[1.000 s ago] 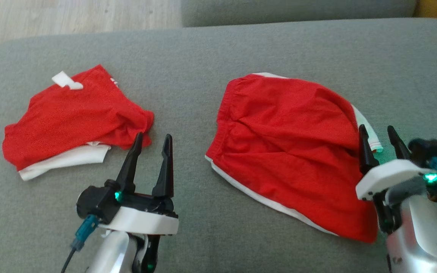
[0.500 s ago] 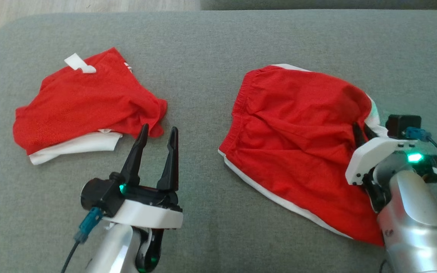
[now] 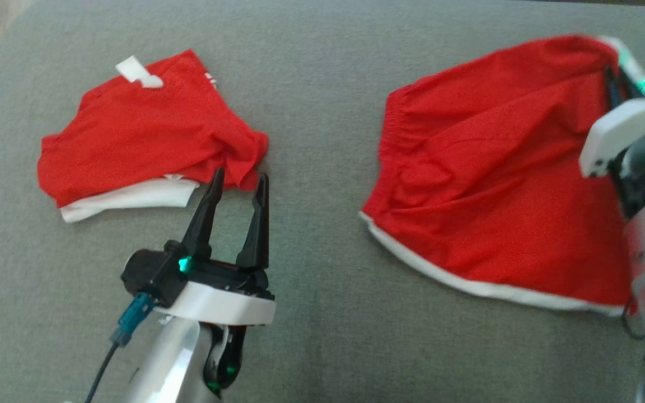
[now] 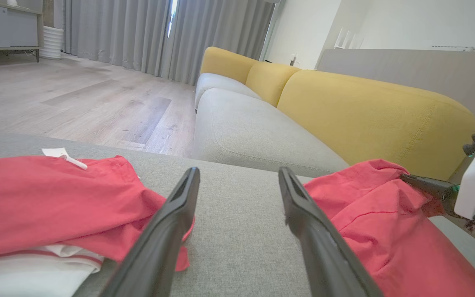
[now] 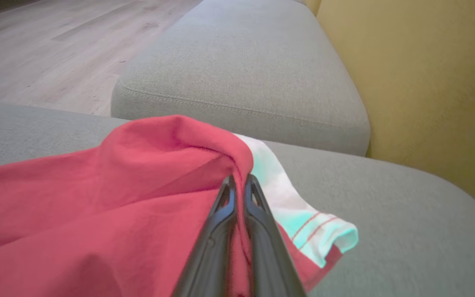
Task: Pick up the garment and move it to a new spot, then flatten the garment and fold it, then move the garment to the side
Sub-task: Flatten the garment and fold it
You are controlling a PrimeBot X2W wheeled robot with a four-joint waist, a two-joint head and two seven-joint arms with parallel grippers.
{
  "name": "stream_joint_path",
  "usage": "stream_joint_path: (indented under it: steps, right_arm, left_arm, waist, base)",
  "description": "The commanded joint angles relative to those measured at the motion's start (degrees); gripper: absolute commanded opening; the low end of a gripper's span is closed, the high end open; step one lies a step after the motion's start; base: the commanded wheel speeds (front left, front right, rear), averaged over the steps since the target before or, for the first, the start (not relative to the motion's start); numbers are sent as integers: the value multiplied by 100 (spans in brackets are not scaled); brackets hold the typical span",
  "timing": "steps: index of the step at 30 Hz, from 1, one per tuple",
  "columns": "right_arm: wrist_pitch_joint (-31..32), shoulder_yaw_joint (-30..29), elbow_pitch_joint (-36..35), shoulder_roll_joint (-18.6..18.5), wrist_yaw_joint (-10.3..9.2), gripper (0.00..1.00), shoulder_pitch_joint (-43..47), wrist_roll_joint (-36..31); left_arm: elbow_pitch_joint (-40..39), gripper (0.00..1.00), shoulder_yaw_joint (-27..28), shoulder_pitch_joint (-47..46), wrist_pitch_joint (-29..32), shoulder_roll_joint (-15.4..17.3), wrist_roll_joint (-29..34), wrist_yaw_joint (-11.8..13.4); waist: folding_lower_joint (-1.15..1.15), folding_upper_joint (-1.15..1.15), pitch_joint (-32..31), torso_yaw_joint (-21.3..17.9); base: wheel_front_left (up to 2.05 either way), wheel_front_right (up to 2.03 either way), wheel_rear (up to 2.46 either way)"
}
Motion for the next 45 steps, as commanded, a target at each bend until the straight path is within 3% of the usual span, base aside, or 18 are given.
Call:
stream_joint_path:
  steps: [1, 9, 10, 11, 16, 24, 28, 36, 40, 45]
  right_arm:
    - [-49, 162, -104, -65, -4, 0, -200, -20]
    - [-256, 448, 650, -669, -4, 0, -1202, -126]
    - [-320, 485, 743, -715, -4, 44, -1297, -163]
    - [-348, 500, 861, -748, -4, 100, -1375, -185]
    - [-655, 551, 1289, -706, -4, 100, -1518, -193]
    - [-1660, 586, 1272, -167, -4, 100, -890, 327]
    - [-1834, 629, 613, 141, -4, 100, -205, 704]
    - [-1850, 606, -1594, 717, -4, 100, 1872, 1337]
    - [-1851, 606, -2136, 818, -4, 100, 2690, 1618]
    - [-1851, 822, -2311, 828, -4, 100, 3251, 1766]
  left_arm:
    - [-191, 100, 117, -193, -55, 6, -35, 23]
    - [-205, 100, -6, -346, -55, 6, -118, 76]
    - [-204, 100, -9, -355, -55, 6, -125, 81]
    - [-202, 100, -14, -362, -55, 6, -129, 87]
    - [-187, 100, 16, -342, -55, 6, -138, 117]
    - [-161, 100, 300, -194, -55, 6, -24, 91]
    - [-142, 100, 430, -63, -55, 6, 42, 57]
    - [-105, 100, 659, 273, -55, 6, 45, 1]
    - [-74, 100, 673, 401, -55, 6, 33, -30]
    - [3, 100, 635, 484, -55, 6, 24, -64]
  waist:
    - [-1, 0, 85, 94]
    - [-1, 0, 319, 388]
    - [-1, 0, 331, 402]
    - [-1, 0, 334, 412]
    - [-1, 0, 202, 337]
    - [-1, 0, -312, -162]
    - [-1, 0, -599, -445]
    - [-1, 0, -1084, -895]
    - [-1, 0, -1188, -1003]
    - [-1, 0, -1229, -1050]
  base:
    - [0, 0, 0]
    - [0, 0, 0]
    - [0, 0, 0]
    - [0, 0, 0]
    - [0, 0, 0]
    - [0, 0, 0]
    - [0, 0, 0]
    - [0, 0, 0]
    - [0, 0, 0]
    - [0, 0, 0]
